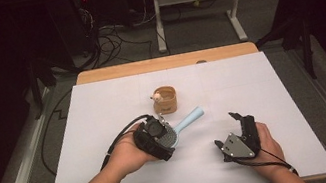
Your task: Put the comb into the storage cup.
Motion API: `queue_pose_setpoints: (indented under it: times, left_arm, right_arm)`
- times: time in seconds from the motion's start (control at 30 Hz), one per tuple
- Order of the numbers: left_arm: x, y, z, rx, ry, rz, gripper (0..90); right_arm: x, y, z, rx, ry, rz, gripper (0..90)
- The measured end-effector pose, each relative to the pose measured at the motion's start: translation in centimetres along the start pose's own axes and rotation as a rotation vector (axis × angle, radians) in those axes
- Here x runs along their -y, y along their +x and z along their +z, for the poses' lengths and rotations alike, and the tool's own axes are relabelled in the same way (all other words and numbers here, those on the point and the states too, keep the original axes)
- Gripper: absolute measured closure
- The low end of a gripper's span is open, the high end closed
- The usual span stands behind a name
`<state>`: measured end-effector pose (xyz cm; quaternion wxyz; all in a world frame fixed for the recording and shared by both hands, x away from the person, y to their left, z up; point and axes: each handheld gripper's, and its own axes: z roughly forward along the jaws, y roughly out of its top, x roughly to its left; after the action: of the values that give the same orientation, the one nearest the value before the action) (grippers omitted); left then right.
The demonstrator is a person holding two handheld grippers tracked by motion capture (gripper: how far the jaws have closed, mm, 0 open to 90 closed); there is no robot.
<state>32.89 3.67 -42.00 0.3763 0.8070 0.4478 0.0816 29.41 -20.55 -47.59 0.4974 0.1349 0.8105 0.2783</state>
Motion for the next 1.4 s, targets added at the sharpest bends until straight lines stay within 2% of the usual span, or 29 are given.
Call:
queue_pose_setpoints:
  times: [0.03,0.2,0.27,0.57,1.4]
  left_arm:
    - [0.0,0.0,0.0,-0.001,-0.001,0.001,20.9]
    - [-0.1,0.0,-0.1,0.0,0.0,0.007,20.9]
    - [-0.1,-0.1,-0.1,-0.001,0.0,0.006,20.9]
    - [-0.2,-0.4,-0.1,0.003,0.002,0.018,20.9]
    - [-0.6,-2.4,1.3,0.026,0.015,0.04,20.9]
  right_arm:
    - [-0.1,0.1,-0.1,0.0,0.001,-0.02,0.2]
    - [-0.3,0.3,-0.1,0.004,0.003,-0.042,0.2]
    - [-0.4,0.4,-0.1,0.01,0.004,-0.065,0.2]
    - [-0.6,0.6,-0.2,0.023,0.005,-0.108,1.1]
    - [-1.2,1.2,-0.5,0.051,-0.016,-0.192,10.5]
